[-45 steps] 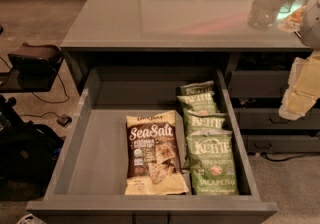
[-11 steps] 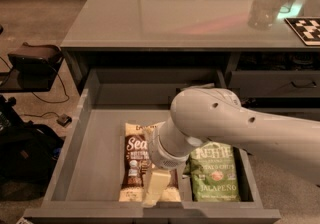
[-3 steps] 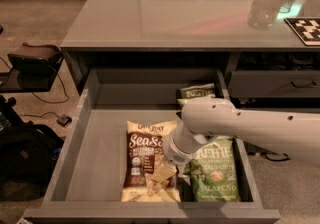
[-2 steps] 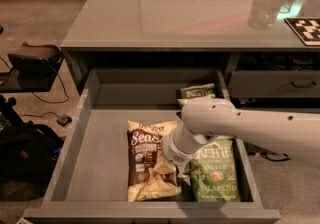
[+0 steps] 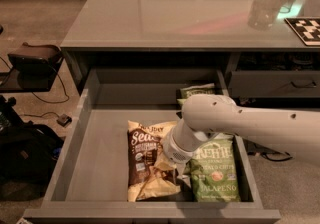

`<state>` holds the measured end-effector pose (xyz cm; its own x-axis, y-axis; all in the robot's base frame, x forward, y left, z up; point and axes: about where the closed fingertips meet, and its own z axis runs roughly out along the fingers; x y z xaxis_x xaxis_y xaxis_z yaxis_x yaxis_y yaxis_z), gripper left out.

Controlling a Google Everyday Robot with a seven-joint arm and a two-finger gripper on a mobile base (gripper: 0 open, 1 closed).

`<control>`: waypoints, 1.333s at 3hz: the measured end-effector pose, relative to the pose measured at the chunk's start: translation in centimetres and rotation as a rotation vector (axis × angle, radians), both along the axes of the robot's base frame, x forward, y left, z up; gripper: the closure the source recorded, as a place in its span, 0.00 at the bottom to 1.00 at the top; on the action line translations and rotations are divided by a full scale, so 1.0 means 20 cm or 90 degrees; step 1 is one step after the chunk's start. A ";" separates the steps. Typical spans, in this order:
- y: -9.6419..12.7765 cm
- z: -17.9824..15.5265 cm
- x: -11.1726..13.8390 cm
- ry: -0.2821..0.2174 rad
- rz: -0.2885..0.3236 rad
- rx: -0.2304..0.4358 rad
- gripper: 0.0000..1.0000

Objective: Pick brown chip bag from top drawer and place on counter

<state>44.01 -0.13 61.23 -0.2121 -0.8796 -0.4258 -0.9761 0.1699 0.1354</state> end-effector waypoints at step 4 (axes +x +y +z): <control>0.18 0.85 0.17 -0.085 0.090 0.245 1.00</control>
Offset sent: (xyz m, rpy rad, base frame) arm -0.0029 0.0421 0.1913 0.3608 -0.2051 0.2386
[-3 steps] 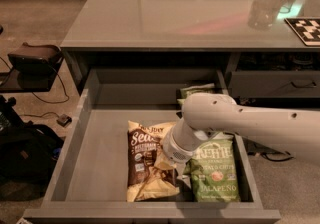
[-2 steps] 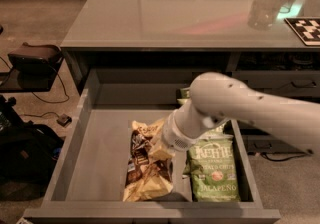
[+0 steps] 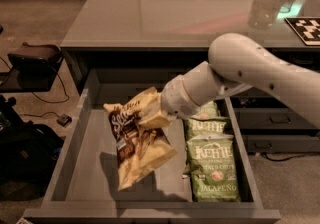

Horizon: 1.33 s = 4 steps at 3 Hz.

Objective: Pick brown chip bag from top drawer and place on counter

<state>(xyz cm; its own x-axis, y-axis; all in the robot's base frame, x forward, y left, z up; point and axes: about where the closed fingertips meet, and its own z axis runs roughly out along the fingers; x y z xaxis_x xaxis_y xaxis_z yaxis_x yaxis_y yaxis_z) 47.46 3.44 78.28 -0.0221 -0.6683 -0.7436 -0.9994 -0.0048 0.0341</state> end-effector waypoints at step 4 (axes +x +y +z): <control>-0.01 0.64 0.16 -0.115 0.035 0.214 1.00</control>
Offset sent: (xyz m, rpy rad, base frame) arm 0.0527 -0.0002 0.1171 0.3433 -0.1396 0.0158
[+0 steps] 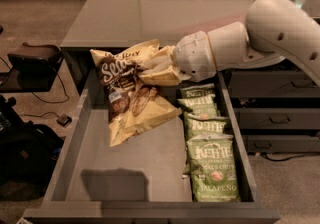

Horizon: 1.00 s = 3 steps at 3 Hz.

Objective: Pick brown chip bag from top drawer and place on counter

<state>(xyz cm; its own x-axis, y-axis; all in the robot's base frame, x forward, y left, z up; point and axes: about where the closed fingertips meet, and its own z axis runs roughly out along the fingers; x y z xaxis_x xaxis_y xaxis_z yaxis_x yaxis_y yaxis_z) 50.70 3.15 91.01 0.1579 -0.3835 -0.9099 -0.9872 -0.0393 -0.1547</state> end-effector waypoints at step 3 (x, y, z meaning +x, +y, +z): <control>-0.04 0.29 -0.10 -0.088 0.041 0.052 1.00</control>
Offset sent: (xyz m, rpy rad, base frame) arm -0.0131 -0.0134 0.0476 0.0778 -0.1134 0.0523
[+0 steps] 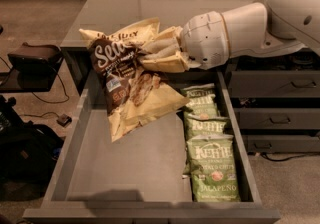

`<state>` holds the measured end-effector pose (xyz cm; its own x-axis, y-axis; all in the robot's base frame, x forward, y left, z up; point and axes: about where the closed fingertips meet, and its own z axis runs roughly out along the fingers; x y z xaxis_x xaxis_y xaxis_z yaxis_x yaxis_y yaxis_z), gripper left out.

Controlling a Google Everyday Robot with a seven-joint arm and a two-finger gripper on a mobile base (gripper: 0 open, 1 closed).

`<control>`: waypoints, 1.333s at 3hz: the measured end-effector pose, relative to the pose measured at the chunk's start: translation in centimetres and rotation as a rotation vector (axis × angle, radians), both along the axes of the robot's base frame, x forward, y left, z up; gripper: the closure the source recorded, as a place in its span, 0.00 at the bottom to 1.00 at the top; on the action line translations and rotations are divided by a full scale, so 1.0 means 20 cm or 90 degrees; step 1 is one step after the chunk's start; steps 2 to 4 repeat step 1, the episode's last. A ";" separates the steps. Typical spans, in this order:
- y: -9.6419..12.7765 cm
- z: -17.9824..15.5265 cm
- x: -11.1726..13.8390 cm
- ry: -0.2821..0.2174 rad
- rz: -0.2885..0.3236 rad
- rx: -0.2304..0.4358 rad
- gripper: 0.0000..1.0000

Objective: Pick brown chip bag from top drawer and place on counter

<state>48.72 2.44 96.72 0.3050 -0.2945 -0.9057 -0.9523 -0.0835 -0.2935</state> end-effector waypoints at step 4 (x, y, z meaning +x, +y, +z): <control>0.00 0.00 0.00 0.000 0.000 0.000 1.00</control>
Offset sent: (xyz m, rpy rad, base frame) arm 0.0000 0.0000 0.0000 0.0000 0.0000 0.0000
